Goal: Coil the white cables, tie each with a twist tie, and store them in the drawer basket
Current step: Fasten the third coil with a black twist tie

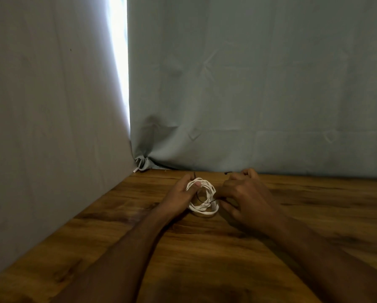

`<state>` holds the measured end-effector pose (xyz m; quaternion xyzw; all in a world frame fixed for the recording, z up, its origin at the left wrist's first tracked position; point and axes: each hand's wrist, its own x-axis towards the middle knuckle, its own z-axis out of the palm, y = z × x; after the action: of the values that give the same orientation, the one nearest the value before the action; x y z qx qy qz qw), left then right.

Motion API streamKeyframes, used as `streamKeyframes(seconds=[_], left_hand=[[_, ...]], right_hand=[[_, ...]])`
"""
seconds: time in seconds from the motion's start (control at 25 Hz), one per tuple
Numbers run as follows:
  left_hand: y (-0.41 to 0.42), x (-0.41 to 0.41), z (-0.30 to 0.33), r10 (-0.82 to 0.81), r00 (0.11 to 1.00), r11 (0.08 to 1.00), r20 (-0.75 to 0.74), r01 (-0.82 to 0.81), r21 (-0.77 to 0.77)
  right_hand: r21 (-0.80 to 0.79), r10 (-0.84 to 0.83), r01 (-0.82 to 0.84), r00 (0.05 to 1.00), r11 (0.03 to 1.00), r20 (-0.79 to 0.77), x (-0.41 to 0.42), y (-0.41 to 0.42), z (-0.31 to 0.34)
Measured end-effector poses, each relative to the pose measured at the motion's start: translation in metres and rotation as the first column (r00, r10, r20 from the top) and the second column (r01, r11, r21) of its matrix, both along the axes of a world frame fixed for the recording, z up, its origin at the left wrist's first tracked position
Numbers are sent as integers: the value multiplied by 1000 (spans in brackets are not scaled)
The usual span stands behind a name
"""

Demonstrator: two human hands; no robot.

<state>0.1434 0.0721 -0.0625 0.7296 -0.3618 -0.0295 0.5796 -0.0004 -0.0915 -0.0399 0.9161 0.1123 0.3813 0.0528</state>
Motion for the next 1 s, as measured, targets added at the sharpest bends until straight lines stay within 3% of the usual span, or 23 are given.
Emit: streamKeyframes(seconds=[0.12, 0.2, 0.32, 0.48, 0.64, 0.8, 1.0], left_hand=[[-1, 3, -3, 33, 998, 999, 58, -33, -11], [-1, 1, -2, 35, 997, 999, 64, -32, -39], [-3, -3, 0, 22, 995, 1000, 101, -21, -7], [-10, -17, 3, -96, 977, 995, 191, 92, 31], [-13, -31, 6, -245, 956, 969, 163, 245, 19], [-13, -31, 3, -270, 945, 963, 184, 262, 67], [-14, -31, 3, -243, 957, 969, 160, 235, 70]], right_hand=[[36, 19, -22, 995, 999, 94, -2, 1, 2], [236, 8, -51, 984, 970, 178, -2, 3, 3], [551, -17, -88, 983, 830, 183, 1, 4, 3], [754, 63, -174, 983, 633, 173, 4, 4, 5], [792, 115, -136, 990, 595, 83, 7, -2, 8], [823, 142, -108, 989, 557, 35, 3, -9, 9], [737, 88, -8, 994, 675, -71, 2, -12, 10]])
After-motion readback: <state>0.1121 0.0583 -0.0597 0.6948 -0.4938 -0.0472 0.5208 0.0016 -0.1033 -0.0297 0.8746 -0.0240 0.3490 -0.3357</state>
